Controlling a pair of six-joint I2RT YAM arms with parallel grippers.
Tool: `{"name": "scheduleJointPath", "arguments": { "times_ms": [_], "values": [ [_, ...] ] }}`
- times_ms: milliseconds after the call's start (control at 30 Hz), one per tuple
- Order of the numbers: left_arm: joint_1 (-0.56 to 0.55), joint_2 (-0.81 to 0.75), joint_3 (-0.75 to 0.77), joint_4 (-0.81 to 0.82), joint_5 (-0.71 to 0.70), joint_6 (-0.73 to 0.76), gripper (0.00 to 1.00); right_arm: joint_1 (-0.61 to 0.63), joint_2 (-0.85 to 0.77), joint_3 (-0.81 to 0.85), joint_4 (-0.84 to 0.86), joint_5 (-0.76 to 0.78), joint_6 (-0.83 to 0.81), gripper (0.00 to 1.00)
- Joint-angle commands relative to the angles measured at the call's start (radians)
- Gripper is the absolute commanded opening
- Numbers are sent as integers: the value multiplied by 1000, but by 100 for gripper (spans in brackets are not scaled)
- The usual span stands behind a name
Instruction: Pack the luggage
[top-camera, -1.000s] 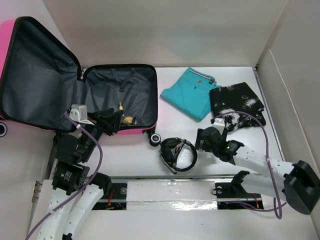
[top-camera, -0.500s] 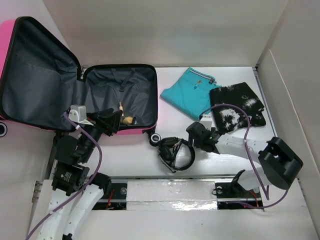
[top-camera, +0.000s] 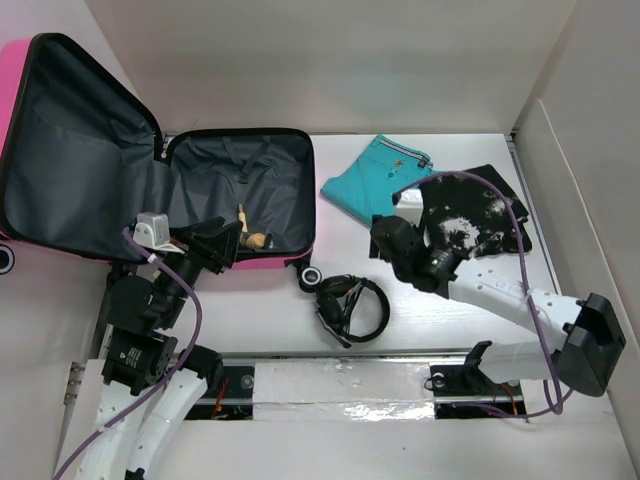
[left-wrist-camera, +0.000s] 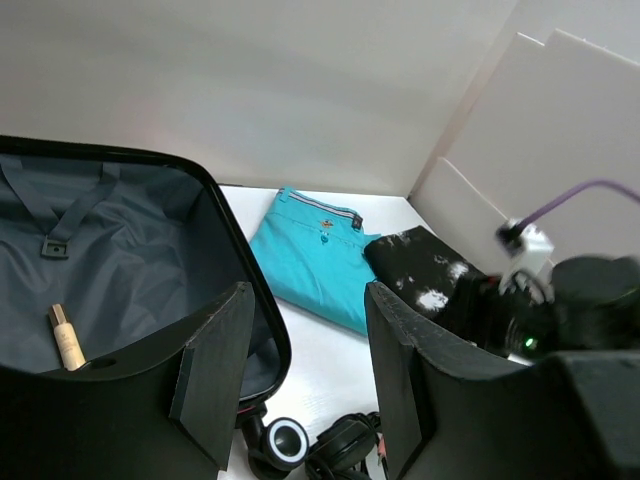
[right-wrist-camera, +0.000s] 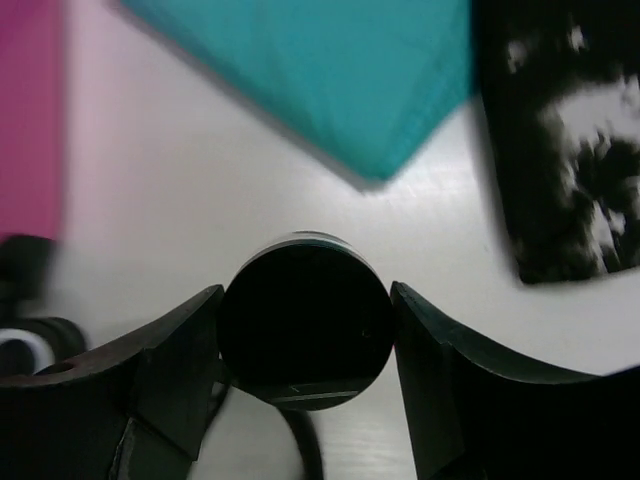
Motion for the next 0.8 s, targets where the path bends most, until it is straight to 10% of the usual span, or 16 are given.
{"name": "scheduleJointPath", "arguments": {
  "times_ms": [0,300,533,767],
  "values": [
    [-4,-9,7,39,-1,10,45,31,15,119,204,-36,-188,65],
    [-4,1,4,39,-7,10,45,49,542,621,449,-458,-366,68],
    [-4,6,6,34,-22,13,45,60,1000,1136,283,-540,-397,71],
    [-4,15,4,36,-13,12,45,69,1111,1281,279,-609,-399,100]
  ]
}}
